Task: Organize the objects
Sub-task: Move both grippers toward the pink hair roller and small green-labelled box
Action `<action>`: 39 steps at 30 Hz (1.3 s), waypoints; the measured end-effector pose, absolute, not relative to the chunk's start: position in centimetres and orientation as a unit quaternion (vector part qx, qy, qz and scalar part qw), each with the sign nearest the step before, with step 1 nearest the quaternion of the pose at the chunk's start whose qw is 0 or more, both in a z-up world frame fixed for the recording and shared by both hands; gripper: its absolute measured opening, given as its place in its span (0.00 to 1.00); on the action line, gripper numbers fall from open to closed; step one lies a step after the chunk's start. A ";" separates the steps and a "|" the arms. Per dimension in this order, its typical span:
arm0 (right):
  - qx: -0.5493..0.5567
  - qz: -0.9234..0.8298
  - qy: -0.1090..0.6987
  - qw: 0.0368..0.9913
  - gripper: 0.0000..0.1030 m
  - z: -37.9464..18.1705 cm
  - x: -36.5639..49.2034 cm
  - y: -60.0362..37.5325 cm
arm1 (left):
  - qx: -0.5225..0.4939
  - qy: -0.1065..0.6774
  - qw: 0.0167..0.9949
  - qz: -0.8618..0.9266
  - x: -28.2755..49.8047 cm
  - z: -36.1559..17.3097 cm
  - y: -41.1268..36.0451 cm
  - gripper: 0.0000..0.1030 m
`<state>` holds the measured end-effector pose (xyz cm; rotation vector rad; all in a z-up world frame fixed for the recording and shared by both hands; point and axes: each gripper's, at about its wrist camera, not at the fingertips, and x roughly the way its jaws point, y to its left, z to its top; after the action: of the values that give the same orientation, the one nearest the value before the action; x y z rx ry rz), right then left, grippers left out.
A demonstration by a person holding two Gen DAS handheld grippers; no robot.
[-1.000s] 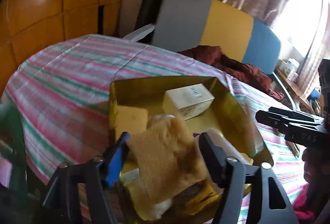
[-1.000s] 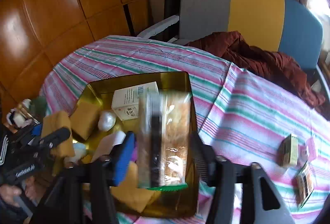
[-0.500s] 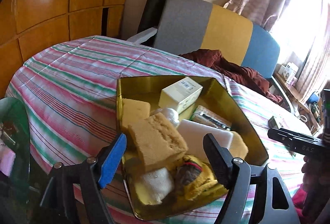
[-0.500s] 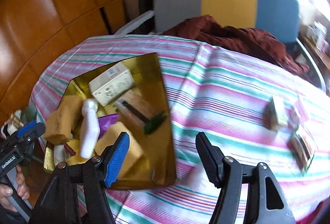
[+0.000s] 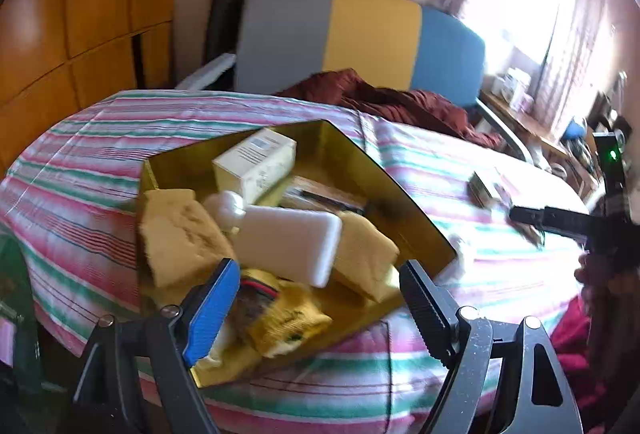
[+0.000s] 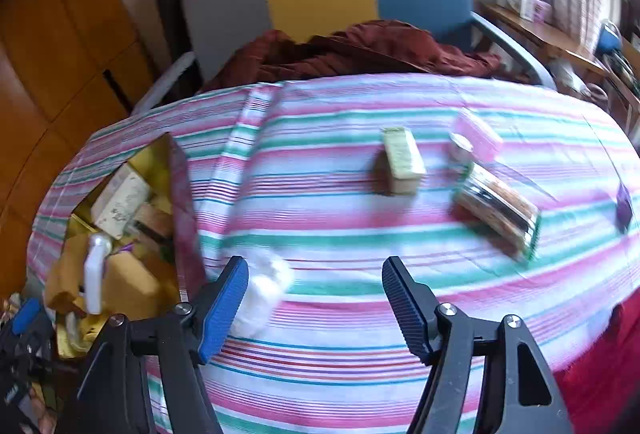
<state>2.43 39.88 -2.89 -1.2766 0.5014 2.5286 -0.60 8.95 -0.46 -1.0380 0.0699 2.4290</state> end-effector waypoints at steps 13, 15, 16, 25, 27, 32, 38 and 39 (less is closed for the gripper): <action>-0.466 0.857 0.163 0.149 0.70 -4.6 4.4 41.9 | -0.367 0.079 0.259 0.890 0.6 0.2 13.8 0.82; -0.467 0.857 0.159 0.150 0.70 -4.5 4.7 41.9 | -0.361 0.086 0.264 0.890 0.7 0.5 14.3 0.82; -0.467 0.857 0.158 0.150 0.70 -4.5 4.7 42.0 | -0.359 0.088 0.266 0.890 0.8 0.5 14.6 0.82; -0.464 0.856 0.153 0.168 0.70 -3.9 5.3 43.5 | -0.358 0.105 0.287 0.883 1.3 0.5 16.6 0.82; -0.463 0.856 0.155 0.172 0.70 -3.8 5.5 43.9 | -0.359 0.108 0.290 0.880 1.5 0.3 17.0 0.82; -0.461 0.853 0.157 0.187 0.70 -3.8 5.8 45.1 | -0.359 0.115 0.299 0.876 1.9 0.1 17.8 0.82; -0.458 0.851 0.153 0.206 0.70 -3.4 6.3 46.8 | -0.349 0.079 0.282 0.890 0.6 1.3 15.9 0.82; -0.458 0.851 0.153 0.209 0.70 -3.3 6.3 47.0 | -0.345 0.077 0.273 0.895 0.2 1.6 15.4 0.82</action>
<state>6.32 47.04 -3.31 -1.2731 0.4246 2.3671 0.18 15.37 1.61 -0.9273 0.2060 2.4071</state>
